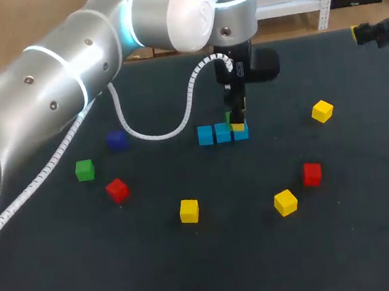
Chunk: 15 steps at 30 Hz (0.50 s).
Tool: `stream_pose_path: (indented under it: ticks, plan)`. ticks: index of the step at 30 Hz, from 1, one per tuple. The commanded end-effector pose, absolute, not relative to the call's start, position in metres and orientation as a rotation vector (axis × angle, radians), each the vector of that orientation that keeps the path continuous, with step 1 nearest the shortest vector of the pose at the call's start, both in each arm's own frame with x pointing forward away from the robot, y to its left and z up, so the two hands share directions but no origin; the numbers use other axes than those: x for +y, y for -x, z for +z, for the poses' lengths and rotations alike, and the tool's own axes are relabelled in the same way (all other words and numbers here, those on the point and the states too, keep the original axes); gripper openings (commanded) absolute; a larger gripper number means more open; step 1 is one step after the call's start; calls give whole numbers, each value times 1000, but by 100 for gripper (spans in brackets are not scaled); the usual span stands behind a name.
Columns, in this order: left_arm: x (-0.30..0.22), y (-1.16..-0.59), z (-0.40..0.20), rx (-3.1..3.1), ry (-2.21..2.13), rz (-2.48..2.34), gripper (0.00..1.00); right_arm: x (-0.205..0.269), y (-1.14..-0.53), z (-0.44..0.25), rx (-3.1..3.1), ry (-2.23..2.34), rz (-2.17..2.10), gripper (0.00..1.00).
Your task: Place the blue cubes, place green cubes on the blue cubes, place the yellow cubes on the green cubes, then place the red cubes on the yellow cubes, and place purple cube on the red cubes.
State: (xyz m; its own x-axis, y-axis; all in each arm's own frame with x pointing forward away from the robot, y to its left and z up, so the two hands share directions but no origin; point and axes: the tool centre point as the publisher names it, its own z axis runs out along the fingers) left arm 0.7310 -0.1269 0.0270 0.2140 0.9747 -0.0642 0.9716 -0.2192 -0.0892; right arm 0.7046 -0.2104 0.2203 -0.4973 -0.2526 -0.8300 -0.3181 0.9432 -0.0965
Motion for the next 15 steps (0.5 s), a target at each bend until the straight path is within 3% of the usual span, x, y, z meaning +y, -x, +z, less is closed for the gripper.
stream_pose_path:
  ticks: [1,4,5,7,8,15]
  plan:
    - [-127,-735,28,-1936,2418,164,76,-211,-706,216,2063,399,100,100]
    - [-125,-736,28,-1941,2413,165,72,-211,-706,216,2063,399,100,100]
    - [-125,-736,28,-1943,2411,165,68,-211,-706,216,2063,399,100,100]
    - [-124,-737,28,-1949,2406,165,51,-211,-706,216,2063,399,100,100]
    - [-124,-737,28,-1951,2405,166,49,-211,-706,216,2063,399,100,100]
    - [-124,-737,31,-1954,2408,163,50,-211,-706,216,2063,399,100,100]
